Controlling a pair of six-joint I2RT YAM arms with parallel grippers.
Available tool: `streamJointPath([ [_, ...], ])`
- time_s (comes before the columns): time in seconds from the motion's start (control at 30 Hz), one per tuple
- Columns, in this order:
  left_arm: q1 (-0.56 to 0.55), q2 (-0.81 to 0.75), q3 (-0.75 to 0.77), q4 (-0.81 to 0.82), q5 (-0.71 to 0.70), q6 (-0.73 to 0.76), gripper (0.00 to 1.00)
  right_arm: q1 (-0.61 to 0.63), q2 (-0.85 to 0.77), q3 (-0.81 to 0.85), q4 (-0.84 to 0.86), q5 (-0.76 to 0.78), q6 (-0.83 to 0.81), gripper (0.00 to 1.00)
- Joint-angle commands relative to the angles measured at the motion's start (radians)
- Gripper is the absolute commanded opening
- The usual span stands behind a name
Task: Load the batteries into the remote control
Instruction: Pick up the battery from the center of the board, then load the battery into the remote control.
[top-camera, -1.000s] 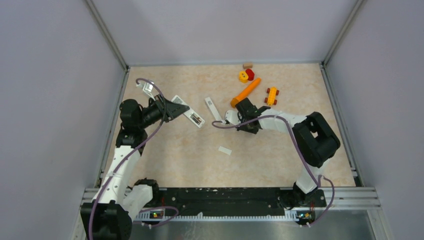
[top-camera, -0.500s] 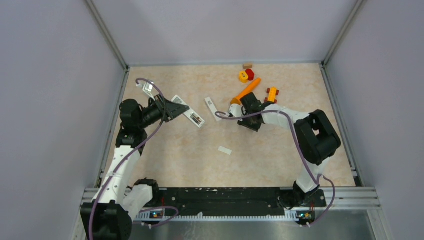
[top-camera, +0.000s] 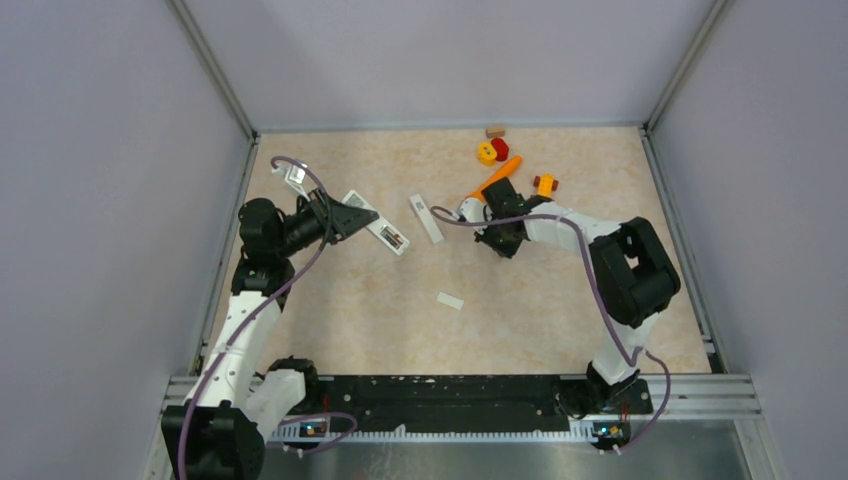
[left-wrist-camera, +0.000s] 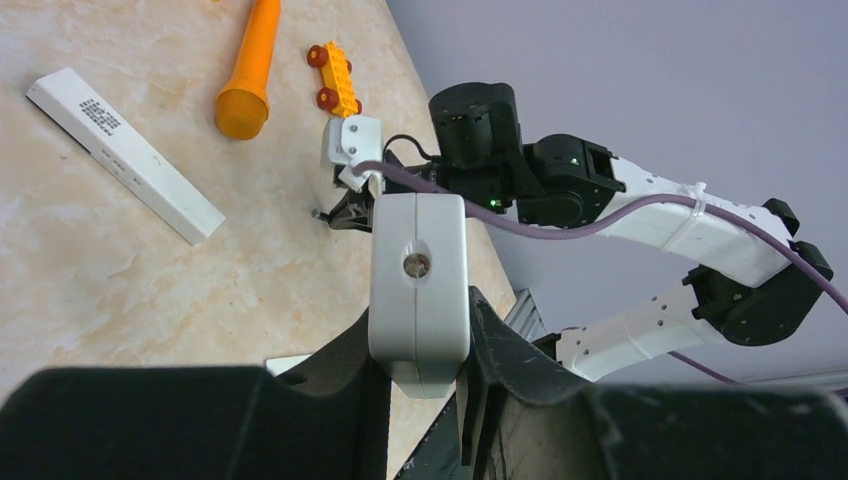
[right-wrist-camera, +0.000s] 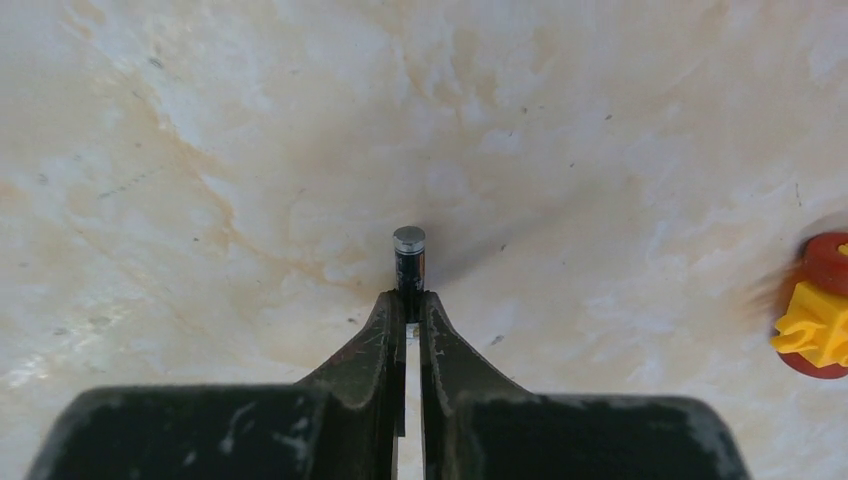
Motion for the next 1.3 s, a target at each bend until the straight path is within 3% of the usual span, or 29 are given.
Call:
streamJointPath([
  [0.0,0.006,-0.012,-0.006,0.092,0.007,-0.042,0.0,-0.008,-0.15,0.045,0.124,-0.118,0.173,0.0],
  [0.27,0.004,0.031,-0.02,0.19,0.053,-0.131,0.0,-0.006,-0.361,0.006,0.312,-0.218,0.497,0.0],
  [0.4,-0.005,0.036,-0.042,0.214,0.04,-0.158,0.0,-0.006,-0.384,0.091,0.196,-0.276,0.66,0.0],
  [0.47,-0.017,0.041,-0.062,0.245,0.029,-0.184,0.0,0.02,-0.388,0.119,0.158,-0.322,0.672,0.0],
  [0.67,-0.109,0.104,-0.121,0.344,-0.022,-0.25,0.0,0.2,-0.394,0.217,-0.022,-0.2,0.71,0.0],
  [0.9,-0.173,0.198,-0.173,0.501,-0.048,-0.327,0.0,0.364,-0.467,0.189,-0.036,-0.066,0.738,0.0],
  [1.07,-0.185,0.22,-0.203,0.567,-0.061,-0.35,0.0,0.434,-0.423,0.252,-0.122,0.029,0.757,0.0],
  [1.27,-0.185,0.202,-0.23,0.574,-0.073,-0.34,0.0,0.467,-0.382,0.309,-0.174,0.015,0.744,0.0],
])
